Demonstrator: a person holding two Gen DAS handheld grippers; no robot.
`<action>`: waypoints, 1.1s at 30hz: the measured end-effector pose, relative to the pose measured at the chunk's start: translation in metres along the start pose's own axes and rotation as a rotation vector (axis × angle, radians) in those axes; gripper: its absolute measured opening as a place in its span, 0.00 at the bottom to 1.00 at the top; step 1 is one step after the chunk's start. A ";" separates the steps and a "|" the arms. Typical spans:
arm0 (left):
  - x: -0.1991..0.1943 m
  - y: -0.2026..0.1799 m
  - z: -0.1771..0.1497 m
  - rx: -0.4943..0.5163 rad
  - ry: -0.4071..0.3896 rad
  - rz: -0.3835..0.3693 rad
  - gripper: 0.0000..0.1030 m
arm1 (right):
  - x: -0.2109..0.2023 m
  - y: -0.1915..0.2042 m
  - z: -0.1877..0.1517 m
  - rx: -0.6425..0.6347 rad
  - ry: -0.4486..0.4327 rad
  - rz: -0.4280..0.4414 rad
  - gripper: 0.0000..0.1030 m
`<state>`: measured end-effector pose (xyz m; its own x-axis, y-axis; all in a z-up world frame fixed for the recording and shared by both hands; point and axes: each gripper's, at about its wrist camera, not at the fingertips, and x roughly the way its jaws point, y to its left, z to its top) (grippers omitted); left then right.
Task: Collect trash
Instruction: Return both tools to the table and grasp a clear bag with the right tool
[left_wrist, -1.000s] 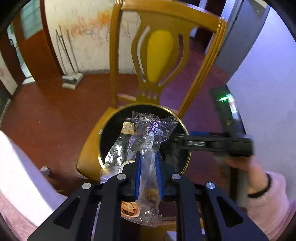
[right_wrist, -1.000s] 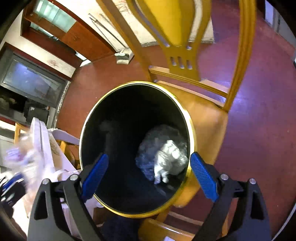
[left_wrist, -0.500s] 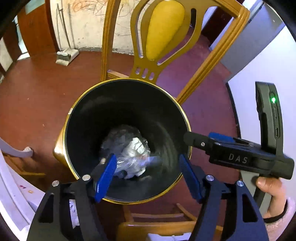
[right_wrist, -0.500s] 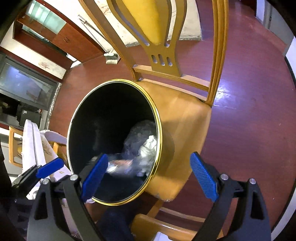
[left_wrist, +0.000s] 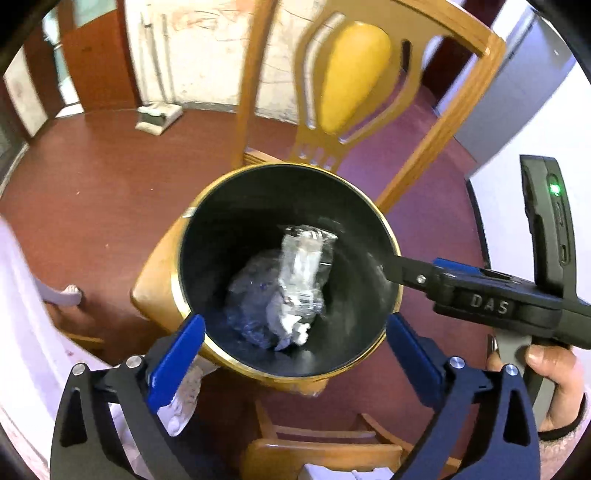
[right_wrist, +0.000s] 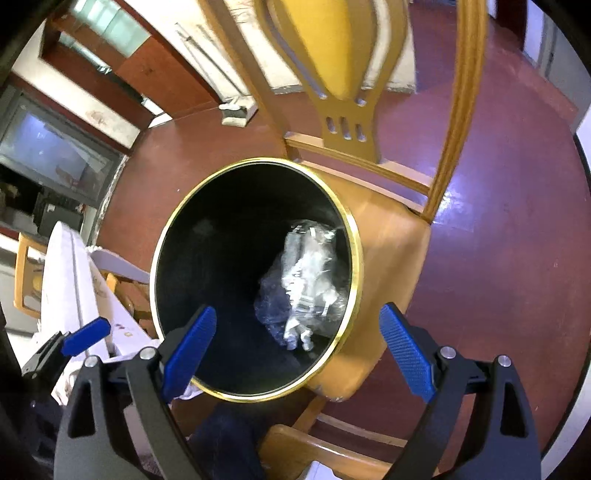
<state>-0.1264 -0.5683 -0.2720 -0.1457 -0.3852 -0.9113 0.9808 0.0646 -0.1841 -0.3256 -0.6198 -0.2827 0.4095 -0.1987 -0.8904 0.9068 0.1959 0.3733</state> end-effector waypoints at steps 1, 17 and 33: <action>-0.004 0.005 -0.002 -0.014 -0.002 0.000 0.93 | -0.002 0.007 -0.001 -0.015 0.000 0.009 0.88; -0.178 0.111 -0.145 -0.425 -0.260 0.140 0.94 | -0.064 0.230 -0.059 -0.512 0.003 0.347 0.88; -0.383 0.203 -0.462 -1.069 -0.545 0.747 0.94 | -0.057 0.476 -0.158 -0.930 0.160 0.568 0.88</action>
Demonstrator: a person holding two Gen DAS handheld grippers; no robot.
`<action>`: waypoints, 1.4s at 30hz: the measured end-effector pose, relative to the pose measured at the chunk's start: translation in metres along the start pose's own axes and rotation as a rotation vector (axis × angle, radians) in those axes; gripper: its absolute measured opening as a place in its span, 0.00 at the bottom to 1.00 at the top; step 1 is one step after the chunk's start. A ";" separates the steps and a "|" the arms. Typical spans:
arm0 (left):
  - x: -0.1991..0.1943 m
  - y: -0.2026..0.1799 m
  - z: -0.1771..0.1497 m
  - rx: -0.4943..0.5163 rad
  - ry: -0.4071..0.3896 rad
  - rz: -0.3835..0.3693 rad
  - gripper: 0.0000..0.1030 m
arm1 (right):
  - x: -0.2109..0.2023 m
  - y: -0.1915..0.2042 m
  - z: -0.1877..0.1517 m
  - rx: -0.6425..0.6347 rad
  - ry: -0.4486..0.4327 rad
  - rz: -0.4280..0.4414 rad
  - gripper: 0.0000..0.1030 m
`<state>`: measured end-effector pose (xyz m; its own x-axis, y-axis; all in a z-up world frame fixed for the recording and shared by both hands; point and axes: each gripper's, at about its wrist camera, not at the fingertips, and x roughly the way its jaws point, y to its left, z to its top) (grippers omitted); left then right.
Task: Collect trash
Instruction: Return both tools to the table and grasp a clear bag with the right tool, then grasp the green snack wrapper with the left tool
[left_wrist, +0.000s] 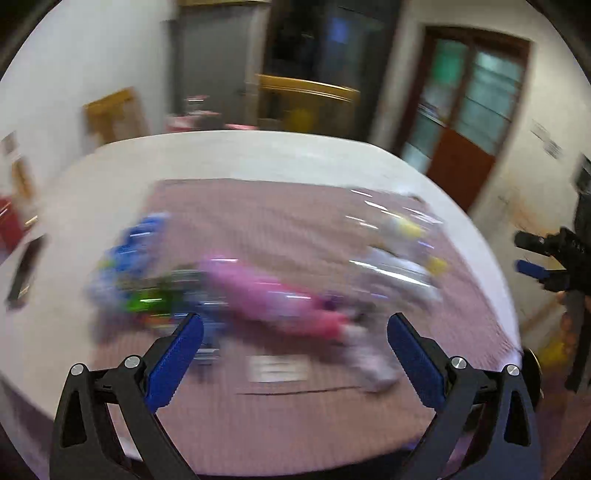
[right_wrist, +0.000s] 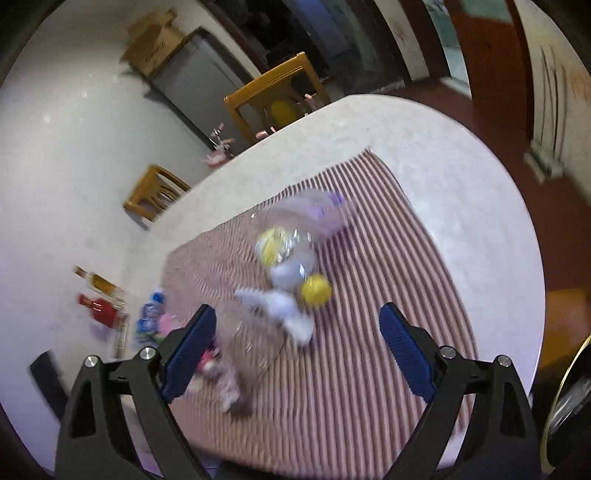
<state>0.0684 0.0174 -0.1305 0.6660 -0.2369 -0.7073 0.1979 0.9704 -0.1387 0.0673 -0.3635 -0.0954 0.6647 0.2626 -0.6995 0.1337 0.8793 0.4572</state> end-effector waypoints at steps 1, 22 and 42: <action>-0.002 0.017 0.001 -0.036 -0.008 0.024 0.94 | 0.009 0.012 0.010 -0.065 -0.002 -0.036 0.88; -0.001 0.171 0.006 -0.287 -0.037 0.280 0.94 | 0.193 -0.001 0.114 -0.255 0.316 -0.122 0.51; 0.060 0.087 -0.007 -0.045 0.111 0.134 0.94 | 0.131 0.029 0.112 -0.218 0.201 0.026 0.02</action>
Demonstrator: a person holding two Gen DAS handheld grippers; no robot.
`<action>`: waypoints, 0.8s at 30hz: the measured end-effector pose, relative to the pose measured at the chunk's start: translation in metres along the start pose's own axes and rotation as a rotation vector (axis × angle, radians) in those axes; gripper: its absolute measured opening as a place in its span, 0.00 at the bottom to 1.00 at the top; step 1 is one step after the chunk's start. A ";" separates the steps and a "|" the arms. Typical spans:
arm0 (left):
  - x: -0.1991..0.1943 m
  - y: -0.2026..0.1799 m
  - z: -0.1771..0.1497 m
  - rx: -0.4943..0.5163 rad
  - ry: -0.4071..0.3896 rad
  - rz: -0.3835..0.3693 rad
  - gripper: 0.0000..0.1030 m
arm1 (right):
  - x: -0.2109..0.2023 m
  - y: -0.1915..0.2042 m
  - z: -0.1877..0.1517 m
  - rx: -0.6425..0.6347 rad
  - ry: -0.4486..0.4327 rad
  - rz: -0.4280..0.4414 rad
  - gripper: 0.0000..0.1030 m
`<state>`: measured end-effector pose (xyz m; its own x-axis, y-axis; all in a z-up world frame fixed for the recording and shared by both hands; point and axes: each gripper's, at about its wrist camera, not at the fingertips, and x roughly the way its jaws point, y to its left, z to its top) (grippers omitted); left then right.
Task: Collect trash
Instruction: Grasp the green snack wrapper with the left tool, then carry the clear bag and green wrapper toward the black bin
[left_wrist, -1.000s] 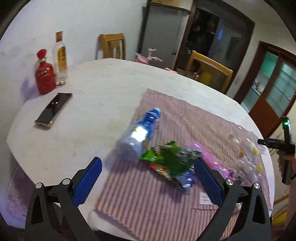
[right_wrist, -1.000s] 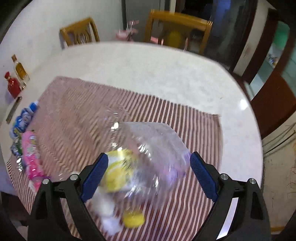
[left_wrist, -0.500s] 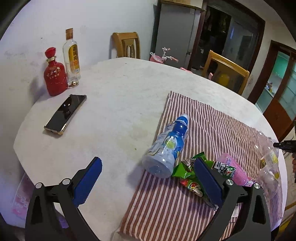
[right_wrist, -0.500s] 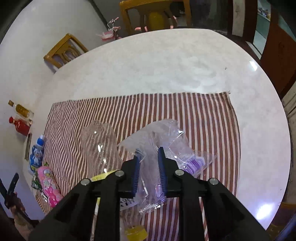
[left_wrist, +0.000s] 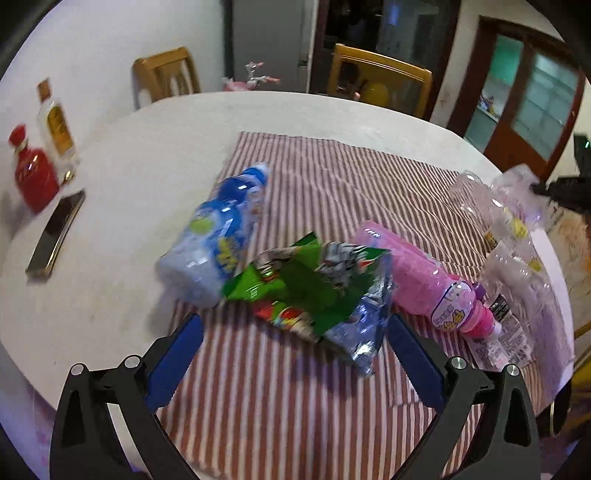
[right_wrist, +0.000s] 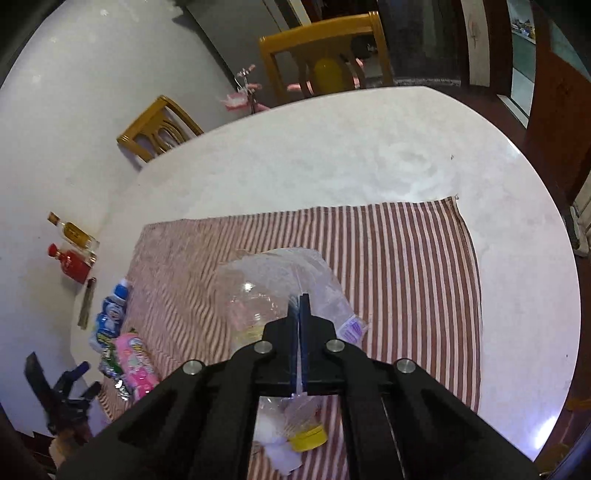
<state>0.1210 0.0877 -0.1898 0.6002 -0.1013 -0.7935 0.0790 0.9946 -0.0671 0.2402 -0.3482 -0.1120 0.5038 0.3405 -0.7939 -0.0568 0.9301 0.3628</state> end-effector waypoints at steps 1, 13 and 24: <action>0.005 -0.005 0.002 0.006 -0.004 -0.005 0.94 | -0.002 0.002 -0.002 0.000 -0.005 0.006 0.02; 0.046 -0.006 0.001 -0.034 0.081 -0.009 0.09 | -0.023 0.010 -0.016 0.006 -0.033 0.047 0.02; -0.040 0.002 0.016 -0.025 -0.103 0.020 0.09 | -0.037 0.021 -0.041 0.032 -0.047 0.088 0.02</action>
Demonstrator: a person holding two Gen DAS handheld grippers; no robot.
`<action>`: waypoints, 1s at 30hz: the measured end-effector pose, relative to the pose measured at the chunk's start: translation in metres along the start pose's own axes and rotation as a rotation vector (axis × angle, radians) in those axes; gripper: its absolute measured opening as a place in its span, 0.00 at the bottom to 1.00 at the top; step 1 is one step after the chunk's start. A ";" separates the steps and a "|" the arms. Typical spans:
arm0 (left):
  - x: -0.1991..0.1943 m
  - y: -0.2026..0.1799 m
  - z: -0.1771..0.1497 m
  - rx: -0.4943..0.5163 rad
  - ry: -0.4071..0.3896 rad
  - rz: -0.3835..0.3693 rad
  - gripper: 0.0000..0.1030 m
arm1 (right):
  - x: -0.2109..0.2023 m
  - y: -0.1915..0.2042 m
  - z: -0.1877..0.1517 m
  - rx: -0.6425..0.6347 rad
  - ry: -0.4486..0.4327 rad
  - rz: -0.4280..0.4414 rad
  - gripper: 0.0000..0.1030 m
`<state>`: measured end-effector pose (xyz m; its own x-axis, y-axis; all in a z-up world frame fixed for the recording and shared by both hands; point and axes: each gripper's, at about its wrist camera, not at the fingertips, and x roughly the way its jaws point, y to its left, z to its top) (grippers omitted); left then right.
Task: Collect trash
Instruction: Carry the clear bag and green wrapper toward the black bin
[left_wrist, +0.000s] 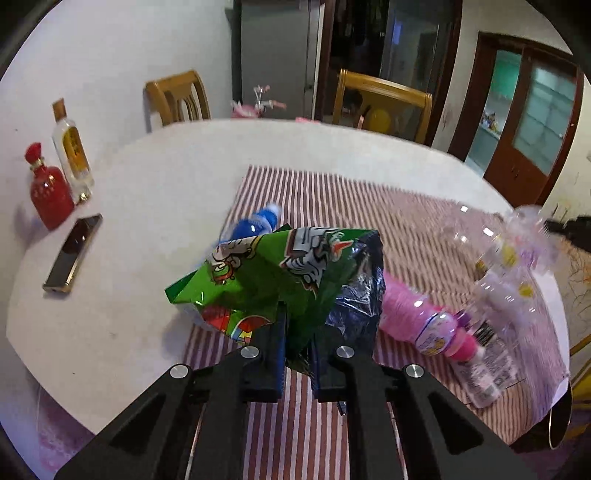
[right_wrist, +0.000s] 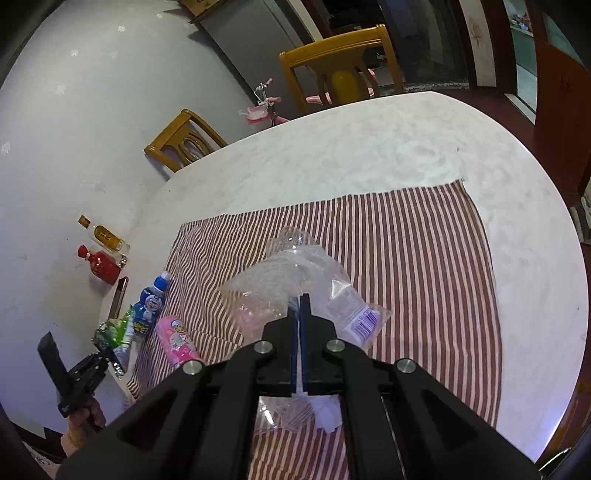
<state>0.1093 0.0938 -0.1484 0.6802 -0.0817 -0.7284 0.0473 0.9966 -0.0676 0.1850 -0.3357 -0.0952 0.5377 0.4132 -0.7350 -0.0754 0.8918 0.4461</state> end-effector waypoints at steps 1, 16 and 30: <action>-0.005 0.000 0.000 0.001 -0.010 -0.005 0.09 | -0.002 0.001 -0.002 0.002 -0.003 0.002 0.02; -0.051 -0.061 0.008 0.128 -0.093 -0.120 0.09 | -0.093 -0.033 -0.057 0.124 -0.148 0.045 0.02; -0.053 -0.211 -0.009 0.417 -0.052 -0.404 0.09 | -0.253 -0.187 -0.268 0.613 -0.349 -0.344 0.02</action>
<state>0.0568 -0.1117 -0.1014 0.5827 -0.4660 -0.6658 0.5873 0.8077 -0.0513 -0.1621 -0.5574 -0.1294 0.6874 -0.0407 -0.7252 0.5655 0.6565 0.4992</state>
